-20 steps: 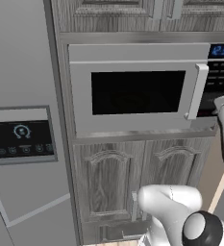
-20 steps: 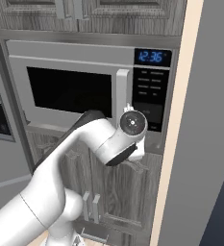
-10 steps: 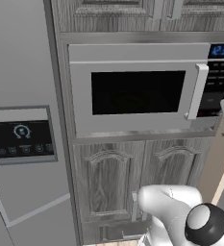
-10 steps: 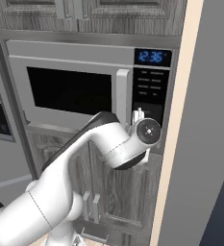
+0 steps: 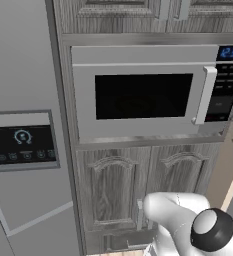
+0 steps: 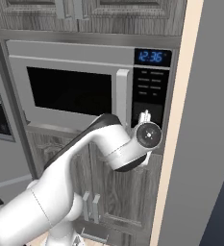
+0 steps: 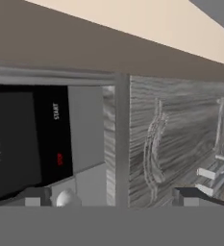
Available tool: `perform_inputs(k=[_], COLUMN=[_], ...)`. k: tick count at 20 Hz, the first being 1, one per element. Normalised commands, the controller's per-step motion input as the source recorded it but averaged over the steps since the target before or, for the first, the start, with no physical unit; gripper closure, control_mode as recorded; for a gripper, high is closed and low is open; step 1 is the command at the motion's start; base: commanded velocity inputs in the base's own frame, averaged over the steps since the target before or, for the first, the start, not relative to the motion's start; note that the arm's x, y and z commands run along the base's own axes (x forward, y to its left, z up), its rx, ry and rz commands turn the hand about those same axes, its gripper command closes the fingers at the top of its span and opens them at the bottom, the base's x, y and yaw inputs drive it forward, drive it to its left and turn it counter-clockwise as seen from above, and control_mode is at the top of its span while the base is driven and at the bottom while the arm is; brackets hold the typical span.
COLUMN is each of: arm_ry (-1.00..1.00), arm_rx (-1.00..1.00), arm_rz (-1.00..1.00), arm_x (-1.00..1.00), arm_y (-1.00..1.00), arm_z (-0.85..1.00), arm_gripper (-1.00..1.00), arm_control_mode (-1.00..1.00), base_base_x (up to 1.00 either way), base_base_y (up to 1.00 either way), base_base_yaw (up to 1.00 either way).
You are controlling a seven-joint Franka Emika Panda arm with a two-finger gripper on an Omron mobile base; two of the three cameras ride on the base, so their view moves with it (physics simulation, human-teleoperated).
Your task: Pick the shrimp from the counter and place it in the microwave. Then turn on the microwave.
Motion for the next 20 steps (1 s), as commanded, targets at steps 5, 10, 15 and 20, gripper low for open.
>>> perform_inputs(k=[5, 10, 15, 20], arm_ry=[-0.01, 0.01, 0.04, 0.00], arm_rx=[0.04, 0.09, 0.14, 0.13], arm_rz=[-0.13, -0.08, -0.02, 0.00], arm_x=[0.12, 0.21, 0.26, 0.18], arm_y=[-0.04, -0.08, -0.17, -0.18], arm_z=[-0.09, -0.10, -0.09, -0.07], arm_gripper=[-1.00, -1.00, -1.00, -1.00], arm_control_mode=[-1.00, -1.00, -1.00, -1.00], base_base_x=[0.00, 0.00, 0.00, 0.00], base_base_y=[0.00, 0.00, 0.00, 0.00], base_base_yaw=[0.00, 0.00, 0.00, 0.00])
